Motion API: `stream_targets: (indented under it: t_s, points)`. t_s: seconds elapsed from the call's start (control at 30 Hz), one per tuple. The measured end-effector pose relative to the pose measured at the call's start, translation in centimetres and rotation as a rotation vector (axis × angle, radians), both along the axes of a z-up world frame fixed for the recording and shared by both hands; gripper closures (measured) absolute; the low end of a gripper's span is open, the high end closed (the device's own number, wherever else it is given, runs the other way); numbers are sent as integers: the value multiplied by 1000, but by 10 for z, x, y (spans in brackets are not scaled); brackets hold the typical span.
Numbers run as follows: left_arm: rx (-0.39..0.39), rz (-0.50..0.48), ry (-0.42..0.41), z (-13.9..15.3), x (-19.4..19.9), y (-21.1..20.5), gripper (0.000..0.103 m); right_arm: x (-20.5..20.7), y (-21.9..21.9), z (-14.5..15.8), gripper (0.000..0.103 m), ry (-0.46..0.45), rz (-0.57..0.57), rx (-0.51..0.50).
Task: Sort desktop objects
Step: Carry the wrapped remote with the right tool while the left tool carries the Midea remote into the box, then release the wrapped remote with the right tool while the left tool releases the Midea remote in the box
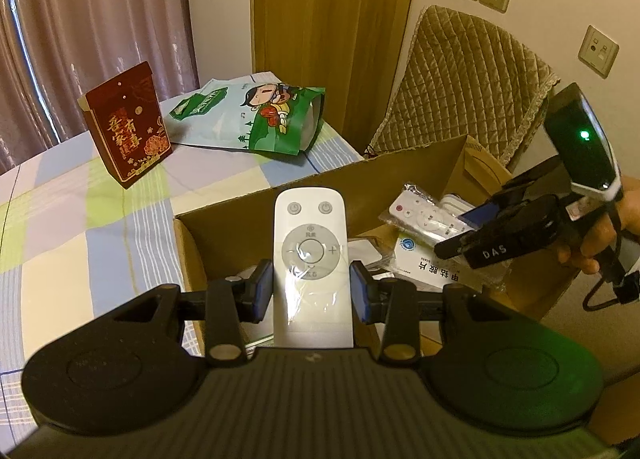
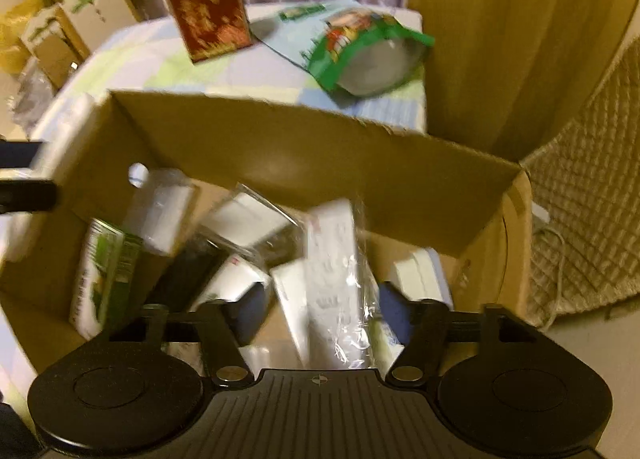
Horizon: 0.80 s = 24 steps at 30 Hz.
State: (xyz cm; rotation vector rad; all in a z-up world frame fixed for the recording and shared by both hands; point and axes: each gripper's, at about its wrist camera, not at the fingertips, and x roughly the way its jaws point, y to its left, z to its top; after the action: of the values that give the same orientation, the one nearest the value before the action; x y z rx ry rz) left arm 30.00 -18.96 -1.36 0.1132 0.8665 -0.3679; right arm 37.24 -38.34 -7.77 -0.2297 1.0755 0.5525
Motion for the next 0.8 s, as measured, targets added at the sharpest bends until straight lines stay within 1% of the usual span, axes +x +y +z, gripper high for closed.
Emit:
stream_targets:
  t_s: [0.07,0.2,0.3,0.43,0.6,0.8]
  points:
    - [0,0,7,-2,2,-1,68,-2,0,6,31,-23,2,3]
    - [3,-10,20,-6,4,-4,68,-7,-9,18,31,-31,-22,40]
    - [3,-23,36,-11,6,-8,68,-12,-18,25,31,-24,-42,56]
    - [-6,-47,68,-19,10,-18,68,-22,-28,31,31,4,-74,54]
    - [-7,-71,112,-37,17,-35,68,-35,-37,34,31,29,-90,62]
    - [24,-79,163,-68,27,-54,68,-45,-43,35,31,37,-94,68]
